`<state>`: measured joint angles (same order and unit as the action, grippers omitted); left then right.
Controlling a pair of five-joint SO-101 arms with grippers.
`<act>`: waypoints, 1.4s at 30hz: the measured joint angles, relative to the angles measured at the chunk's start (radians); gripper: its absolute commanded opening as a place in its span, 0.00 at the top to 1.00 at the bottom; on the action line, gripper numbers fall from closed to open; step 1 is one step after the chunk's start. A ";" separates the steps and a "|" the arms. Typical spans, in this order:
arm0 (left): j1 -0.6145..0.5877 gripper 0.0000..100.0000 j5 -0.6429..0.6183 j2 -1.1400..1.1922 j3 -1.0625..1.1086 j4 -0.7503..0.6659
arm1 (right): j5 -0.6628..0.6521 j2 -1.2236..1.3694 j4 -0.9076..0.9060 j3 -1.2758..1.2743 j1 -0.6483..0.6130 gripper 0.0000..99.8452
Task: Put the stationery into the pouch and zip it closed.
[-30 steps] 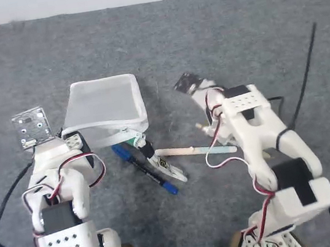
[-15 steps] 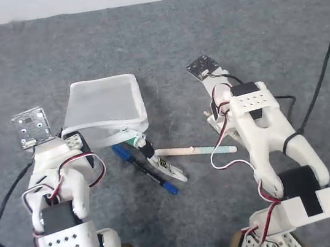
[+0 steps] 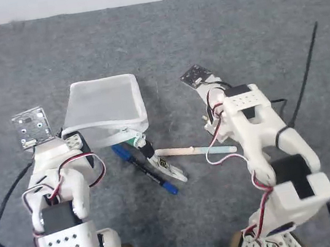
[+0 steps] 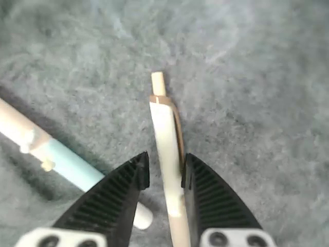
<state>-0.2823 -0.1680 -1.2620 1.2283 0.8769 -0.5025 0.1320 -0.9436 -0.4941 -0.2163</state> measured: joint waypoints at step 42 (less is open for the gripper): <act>0.000 0.99 0.000 0.000 -0.025 0.000 | 0.376 -0.641 -0.083 -0.141 0.052 0.99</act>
<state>-0.2823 -0.1680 -1.2620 1.2037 0.8769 -0.1266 -0.5094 -1.0265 -0.6352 -0.1642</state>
